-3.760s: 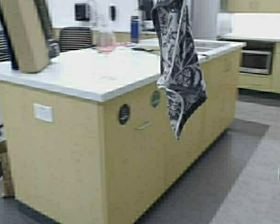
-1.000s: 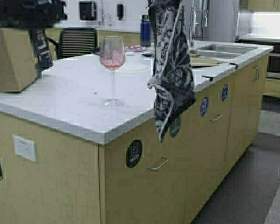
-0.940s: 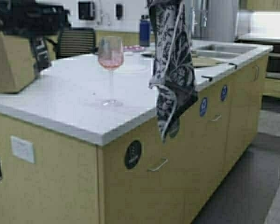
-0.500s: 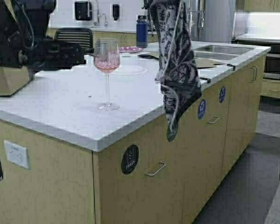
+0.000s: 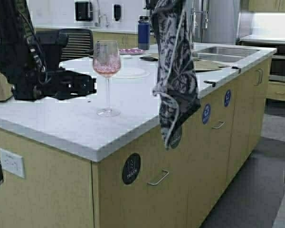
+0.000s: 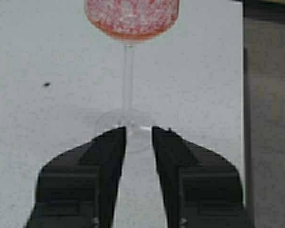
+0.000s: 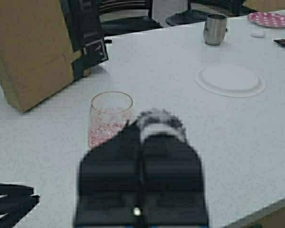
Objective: Get the cloth and wipe up the spill under the wine glass
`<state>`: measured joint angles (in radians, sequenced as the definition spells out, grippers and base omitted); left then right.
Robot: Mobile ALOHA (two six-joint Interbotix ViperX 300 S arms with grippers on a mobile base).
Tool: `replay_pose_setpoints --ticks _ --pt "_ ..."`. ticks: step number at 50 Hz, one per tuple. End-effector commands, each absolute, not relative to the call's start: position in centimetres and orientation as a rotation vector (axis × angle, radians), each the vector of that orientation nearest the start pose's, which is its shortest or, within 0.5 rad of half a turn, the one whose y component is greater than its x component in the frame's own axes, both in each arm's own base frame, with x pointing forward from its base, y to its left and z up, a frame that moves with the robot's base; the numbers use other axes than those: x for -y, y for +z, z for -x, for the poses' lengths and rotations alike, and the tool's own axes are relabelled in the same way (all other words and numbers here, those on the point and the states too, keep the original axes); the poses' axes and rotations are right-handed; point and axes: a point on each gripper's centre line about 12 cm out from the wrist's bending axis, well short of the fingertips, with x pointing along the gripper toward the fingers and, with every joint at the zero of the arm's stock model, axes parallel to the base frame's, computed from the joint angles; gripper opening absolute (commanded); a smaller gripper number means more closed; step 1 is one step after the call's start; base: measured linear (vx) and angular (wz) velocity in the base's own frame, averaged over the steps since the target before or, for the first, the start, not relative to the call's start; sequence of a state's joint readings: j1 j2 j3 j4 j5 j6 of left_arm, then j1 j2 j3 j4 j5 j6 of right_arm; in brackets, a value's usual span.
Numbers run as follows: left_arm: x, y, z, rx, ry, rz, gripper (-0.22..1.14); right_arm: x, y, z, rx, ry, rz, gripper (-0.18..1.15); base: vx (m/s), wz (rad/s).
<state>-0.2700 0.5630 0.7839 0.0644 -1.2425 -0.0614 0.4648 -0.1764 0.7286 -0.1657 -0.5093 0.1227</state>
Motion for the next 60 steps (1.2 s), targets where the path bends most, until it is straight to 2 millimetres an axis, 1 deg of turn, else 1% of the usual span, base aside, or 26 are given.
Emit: replay_pose_setpoints --ticks 1,2,4,14,20,27,38,50,60 --pt "11.8 4.1 -38.5 -0.054 -0.355 0.032 0.96 -18.0 28.1 -33.6 -0.003 0.549 0.022 0.07 0.06 0.0" --pt "11.9 3.9 -38.6 -0.051 -0.36 0.032 0.99 -18.0 28.1 -33.6 -0.005 0.549 0.023 0.07 0.06 0.0" --pt "12.0 3.6 -38.6 -0.039 -0.368 0.035 1.02 -18.0 27.9 -33.6 -0.007 0.55 0.026 0.07 0.06 0.0" --pt "12.4 1.7 -39.8 -0.017 -0.372 0.044 1.01 -18.0 27.8 -33.5 -0.012 0.55 0.027 0.07 0.08 -0.01" --pt "12.9 1.0 -40.4 -0.011 -0.38 0.043 1.01 -17.9 27.4 -33.3 -0.023 0.549 0.028 0.07 0.08 0.0" --pt "13.6 0.3 -41.4 0.005 -0.388 0.043 1.01 -17.9 27.4 -33.3 -0.023 0.549 0.028 0.07 0.09 0.0" --pt "14.0 -1.1 -42.9 0.02 -0.388 0.05 1.01 -17.8 27.1 -33.3 -0.029 0.549 0.029 0.07 0.1 0.0" --pt "14.4 -1.3 -43.4 0.034 -0.395 0.052 1.01 -17.8 27.0 -33.1 -0.032 0.549 0.029 0.07 0.1 0.01" --pt "14.6 -0.8 -43.1 0.035 -0.401 0.057 1.0 -17.8 27.0 -33.1 -0.033 0.55 0.03 0.07 0.1 0.01"
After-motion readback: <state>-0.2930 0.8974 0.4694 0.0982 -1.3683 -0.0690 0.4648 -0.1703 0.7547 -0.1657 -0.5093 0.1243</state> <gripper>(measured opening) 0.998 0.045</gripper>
